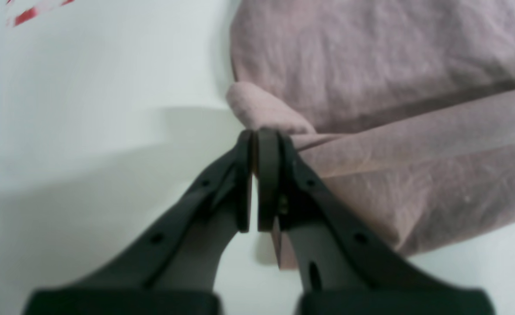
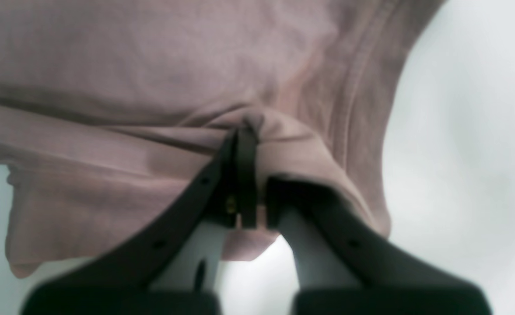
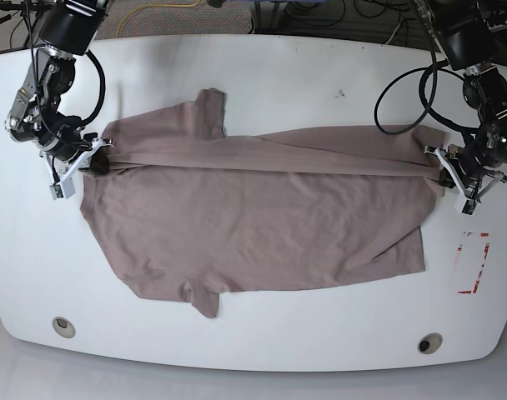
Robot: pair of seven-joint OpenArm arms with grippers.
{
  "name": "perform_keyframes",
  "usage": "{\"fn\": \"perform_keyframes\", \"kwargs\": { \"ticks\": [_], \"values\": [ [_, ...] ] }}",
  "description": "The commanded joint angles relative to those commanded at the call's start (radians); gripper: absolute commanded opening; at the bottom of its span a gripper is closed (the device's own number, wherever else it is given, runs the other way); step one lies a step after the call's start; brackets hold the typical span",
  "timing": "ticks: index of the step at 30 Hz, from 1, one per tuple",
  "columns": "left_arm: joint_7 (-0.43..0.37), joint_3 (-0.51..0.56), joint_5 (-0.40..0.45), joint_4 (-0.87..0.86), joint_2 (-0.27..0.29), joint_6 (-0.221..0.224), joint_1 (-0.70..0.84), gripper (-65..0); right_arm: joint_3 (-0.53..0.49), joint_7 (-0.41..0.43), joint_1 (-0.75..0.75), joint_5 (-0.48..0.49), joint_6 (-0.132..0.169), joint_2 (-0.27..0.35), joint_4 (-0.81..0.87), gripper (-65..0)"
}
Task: Fold the T-shirt properly
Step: 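Pull both grippers slightly apart to smooth the shirt edge, then open the right gripper and release the shirt edge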
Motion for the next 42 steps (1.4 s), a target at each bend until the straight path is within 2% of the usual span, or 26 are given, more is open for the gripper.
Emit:
{"fn": "perform_keyframes", "kwargs": {
  "ticks": [6, 8, 12, 14, 15, 16, 20, 21, 25, 27, 29, 36, 42],
  "values": [
    [0.0, 0.0, 0.0, 0.0, 0.0, 0.0, 0.0, -65.0, -0.002, 0.0, 0.029, -0.011, -0.008, 0.0, -0.002, -64.4],
    [0.0, 0.0, 0.0, 0.0, 0.0, 0.0, 0.0, -65.0, -0.005, 0.0, 0.035, -0.011, -0.008, 0.0, -0.015, -61.8],
    [0.0, 0.002, 0.0, 0.0, 0.0, 0.0, -0.002, -65.0, -0.003, -0.002, 0.066, -0.011, -0.009, 0.0, -0.058, -49.8],
    [0.0, 0.002, 0.0, 0.0, 0.0, 0.0, -0.002, -65.0, 0.0, 0.0, 0.08, -0.012, -0.009, 0.0, -0.089, -40.6],
    [0.0, 0.002, 0.0, 0.0, 0.0, 0.0, -0.002, -65.0, 0.0, 0.0, 0.081, -0.012, -0.009, 0.0, -0.094, -38.8],
    [0.0, 0.002, 0.0, -0.002, 0.0, 0.0, -0.002, -64.7, 0.0, 0.003, 0.084, -0.012, -0.009, 0.003, -0.107, -34.4],
    [0.0, 0.002, 0.0, -0.017, -0.002, 0.0, -0.005, -55.1, 0.0, 0.04, 0.087, -0.011, -0.009, 0.002, -0.114, -23.3],
    [0.0, 0.002, 0.0, -0.02, -0.009, 0.0, -0.005, -49.4, 0.0, 0.043, 0.087, -0.011, -0.009, 0.002, -0.114, -19.7],
    [0.0, 0.002, -0.003, -0.017, -0.011, 0.0, -0.005, -34.3, 0.0, 0.04, 0.086, -0.003, -0.009, 0.008, -0.107, -12.7],
    [0.0, 0.0, -0.005, -0.015, -0.012, 0.0, -0.008, -27.8, 0.002, 0.025, 0.072, -0.003, -0.008, 0.008, -0.069, -11.3],
    [0.0, -0.002, -0.006, -0.009, -0.012, 0.0, -0.015, -25.3, 0.002, 0.005, 0.038, -0.003, -0.008, 0.008, -0.014, -11.1],
    [0.0, -0.003, -0.008, 0.04, -0.023, 0.0, -0.026, -25.3, 0.005, -0.006, -0.084, -0.003, -0.008, -0.032, 0.19, -10.9],
    [0.0, -0.005, -0.034, 0.123, -0.035, 0.0, -0.018, -25.3, 0.12, -0.006, -0.166, -0.006, -0.009, -0.112, 0.235, -10.6]
  ]
}}
